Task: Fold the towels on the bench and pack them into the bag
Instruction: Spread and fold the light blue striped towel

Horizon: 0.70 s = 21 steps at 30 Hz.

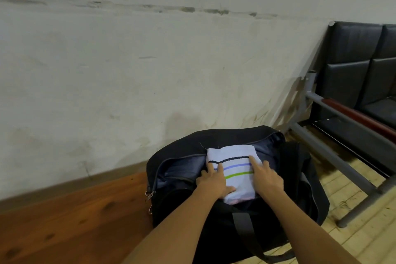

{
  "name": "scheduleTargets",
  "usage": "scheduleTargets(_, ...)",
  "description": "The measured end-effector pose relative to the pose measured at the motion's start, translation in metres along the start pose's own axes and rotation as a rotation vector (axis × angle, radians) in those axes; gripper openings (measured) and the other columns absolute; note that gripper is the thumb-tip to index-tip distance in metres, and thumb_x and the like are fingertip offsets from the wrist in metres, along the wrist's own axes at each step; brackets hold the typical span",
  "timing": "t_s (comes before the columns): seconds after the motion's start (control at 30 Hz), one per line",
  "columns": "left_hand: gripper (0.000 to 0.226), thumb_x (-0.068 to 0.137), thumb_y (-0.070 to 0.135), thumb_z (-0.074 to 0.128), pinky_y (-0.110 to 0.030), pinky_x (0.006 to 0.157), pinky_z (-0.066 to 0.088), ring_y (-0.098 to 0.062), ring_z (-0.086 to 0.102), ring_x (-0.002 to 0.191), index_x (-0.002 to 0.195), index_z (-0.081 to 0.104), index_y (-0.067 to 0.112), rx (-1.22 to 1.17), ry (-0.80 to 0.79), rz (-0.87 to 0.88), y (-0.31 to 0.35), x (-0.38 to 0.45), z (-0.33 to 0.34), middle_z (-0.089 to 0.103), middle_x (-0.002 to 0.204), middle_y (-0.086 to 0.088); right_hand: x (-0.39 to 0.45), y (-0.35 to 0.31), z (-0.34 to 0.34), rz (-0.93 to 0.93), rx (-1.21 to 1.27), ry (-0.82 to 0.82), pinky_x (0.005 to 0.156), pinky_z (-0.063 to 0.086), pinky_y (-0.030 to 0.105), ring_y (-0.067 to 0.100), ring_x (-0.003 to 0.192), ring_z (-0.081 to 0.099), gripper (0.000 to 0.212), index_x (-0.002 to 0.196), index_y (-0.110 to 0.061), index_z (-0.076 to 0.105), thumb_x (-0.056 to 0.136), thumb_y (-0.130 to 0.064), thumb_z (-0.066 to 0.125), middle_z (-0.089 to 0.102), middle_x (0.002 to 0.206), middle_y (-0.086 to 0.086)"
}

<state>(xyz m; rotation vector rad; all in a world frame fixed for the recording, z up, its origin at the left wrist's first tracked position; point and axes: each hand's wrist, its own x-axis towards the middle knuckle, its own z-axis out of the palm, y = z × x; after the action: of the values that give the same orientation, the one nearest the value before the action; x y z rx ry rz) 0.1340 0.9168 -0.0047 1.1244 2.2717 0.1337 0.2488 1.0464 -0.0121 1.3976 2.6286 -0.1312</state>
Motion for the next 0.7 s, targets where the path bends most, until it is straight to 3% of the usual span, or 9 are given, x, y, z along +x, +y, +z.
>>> scheduleTargets(0.13, 0.094, 0.09, 0.064, 0.051, -0.047, 0.108, 0.034, -0.037, 0.032, 0.138, 0.157, -0.001, 0.025, 0.006, 0.04, -0.03, -0.001, -0.001, 0.002, 0.008, 0.161, -0.018, -0.008, -0.009, -0.007, 0.001, -0.309, -0.029, 0.104, 0.036, 0.039, 0.028, 0.137, 0.032, 0.07, 0.157, -0.029, 0.002, 0.1, -0.034, 0.042, 0.028, 0.151, 0.009)
scheduleTargets(0.2, 0.086, 0.09, 0.06, 0.055, -0.044, 0.101, 0.04, -0.034, 0.043, 0.133, 0.154, 0.014, 0.019, -0.044, 0.073, -0.026, -0.002, -0.005, -0.002, 0.028, 0.155, -0.017, -0.015, -0.018, -0.017, -0.015, -0.432, -0.005, 0.11, 0.029, 0.041, 0.026, 0.141, 0.028, 0.063, 0.156, -0.024, 0.018, 0.099, -0.033, 0.044, 0.027, 0.154, 0.005)
scheduleTargets(0.3, 0.045, 0.095, 0.039, 0.054, -0.039, 0.088, 0.044, -0.032, 0.054, 0.118, 0.131, 0.045, 0.014, -0.083, 0.222, 0.05, -0.002, -0.02, -0.016, 0.051, 0.135, -0.013, -0.031, -0.041, -0.034, -0.101, -0.465, 0.006, 0.11, 0.029, 0.038, 0.022, 0.139, 0.033, 0.043, 0.141, -0.023, 0.047, 0.099, -0.029, 0.046, 0.034, 0.151, 0.004)
scheduleTargets(0.43, 0.032, 0.102, 0.031, 0.037, -0.038, 0.078, 0.042, -0.03, 0.058, 0.11, 0.127, 0.05, 0.015, -0.169, 0.443, 0.081, -0.017, -0.051, -0.048, 0.06, 0.122, -0.01, -0.057, -0.096, -0.056, -0.241, -0.148, 0.104, 0.092, 0.044, 0.031, 0.02, 0.116, 0.058, 0.024, 0.12, -0.019, 0.058, 0.096, -0.02, 0.052, 0.059, 0.125, 0.003)
scheduleTargets(0.53, 0.029, 0.103, 0.032, 0.034, -0.038, 0.071, 0.048, -0.026, 0.061, 0.089, 0.1, 0.057, 0.016, -0.307, 0.591, 0.048, -0.053, -0.082, -0.075, 0.064, 0.096, -0.005, -0.08, -0.147, -0.072, -0.348, 0.11, 0.202, 0.072, 0.045, 0.028, 0.02, 0.096, 0.065, 0.006, 0.097, -0.022, 0.054, 0.093, -0.02, 0.057, 0.066, 0.104, -0.001)
scheduleTargets(0.63, 0.031, 0.103, 0.032, 0.035, -0.031, 0.061, 0.044, -0.018, 0.057, 0.072, 0.086, 0.055, 0.015, -0.351, 0.731, 0.048, -0.109, -0.123, -0.086, 0.06, 0.08, 0.0, -0.108, -0.198, -0.077, -0.452, 0.374, 0.237, 0.065, 0.041, 0.035, 0.026, 0.08, 0.061, 0.015, 0.082, -0.021, 0.045, 0.096, -0.024, 0.047, 0.064, 0.087, 0.001)
scheduleTargets(0.7, 0.033, 0.104, 0.034, 0.034, -0.029, 0.058, 0.041, -0.014, 0.056, 0.068, 0.082, 0.053, 0.018, -0.38, 0.8, 0.027, -0.15, -0.152, -0.087, 0.058, 0.077, 0.002, -0.13, -0.235, -0.076, -0.535, 0.511, 0.159, 0.063, 0.044, 0.039, 0.027, 0.073, 0.059, 0.021, 0.08, -0.018, 0.046, 0.1, -0.025, 0.043, 0.063, 0.079, 0.003)
